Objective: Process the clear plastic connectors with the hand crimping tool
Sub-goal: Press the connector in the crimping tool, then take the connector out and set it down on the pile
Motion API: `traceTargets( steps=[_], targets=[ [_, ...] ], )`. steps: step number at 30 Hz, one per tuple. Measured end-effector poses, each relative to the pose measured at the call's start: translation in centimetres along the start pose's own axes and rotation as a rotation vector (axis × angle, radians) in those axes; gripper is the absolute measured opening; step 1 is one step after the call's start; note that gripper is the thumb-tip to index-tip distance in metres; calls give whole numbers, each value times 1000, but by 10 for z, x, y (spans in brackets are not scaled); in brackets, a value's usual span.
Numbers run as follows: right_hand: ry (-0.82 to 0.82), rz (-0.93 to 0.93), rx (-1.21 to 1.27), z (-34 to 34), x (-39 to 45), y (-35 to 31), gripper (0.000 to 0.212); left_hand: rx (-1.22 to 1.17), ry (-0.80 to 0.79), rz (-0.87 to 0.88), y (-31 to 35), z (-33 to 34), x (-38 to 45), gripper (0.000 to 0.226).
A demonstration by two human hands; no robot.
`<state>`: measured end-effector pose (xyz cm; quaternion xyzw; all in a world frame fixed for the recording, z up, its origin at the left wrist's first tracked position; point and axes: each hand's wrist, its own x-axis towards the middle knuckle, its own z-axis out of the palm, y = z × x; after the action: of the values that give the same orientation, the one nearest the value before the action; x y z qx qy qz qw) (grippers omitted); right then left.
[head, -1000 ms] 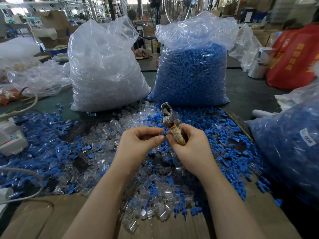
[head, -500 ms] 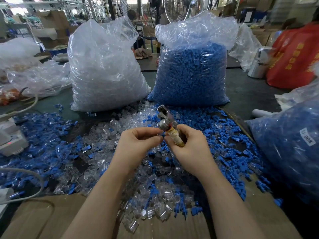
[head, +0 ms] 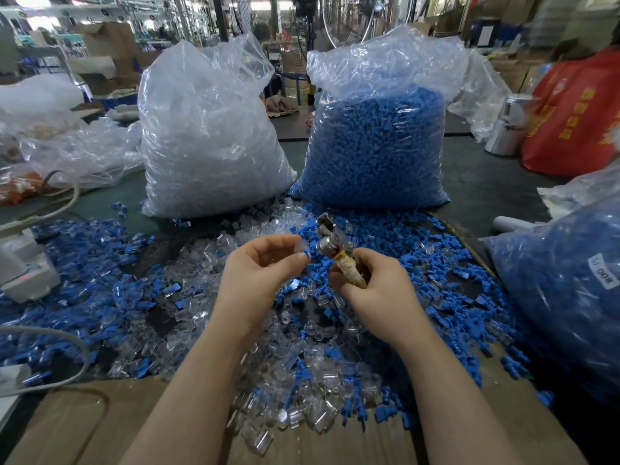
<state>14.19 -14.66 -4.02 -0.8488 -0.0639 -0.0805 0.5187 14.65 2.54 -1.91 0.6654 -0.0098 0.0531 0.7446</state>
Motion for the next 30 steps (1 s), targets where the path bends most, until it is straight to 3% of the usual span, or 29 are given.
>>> traceTargets(
  steps=[5, 13, 22, 30],
  targets=[
    [67, -85, 75, 7, -1, -5, 19, 227, -32, 57, -1, 5, -4, 16],
    [69, -105, 26, 8, 0, -3, 28, 251, -46, 44, 0, 9, -5, 20],
    [53, -128, -66, 6, -1, -2, 10, 303, -81, 24, 0, 7, -5, 18],
    [38, -103, -55, 7, -2, -4, 6, 221, -65, -1, -4, 5, -3, 17]
  ],
)
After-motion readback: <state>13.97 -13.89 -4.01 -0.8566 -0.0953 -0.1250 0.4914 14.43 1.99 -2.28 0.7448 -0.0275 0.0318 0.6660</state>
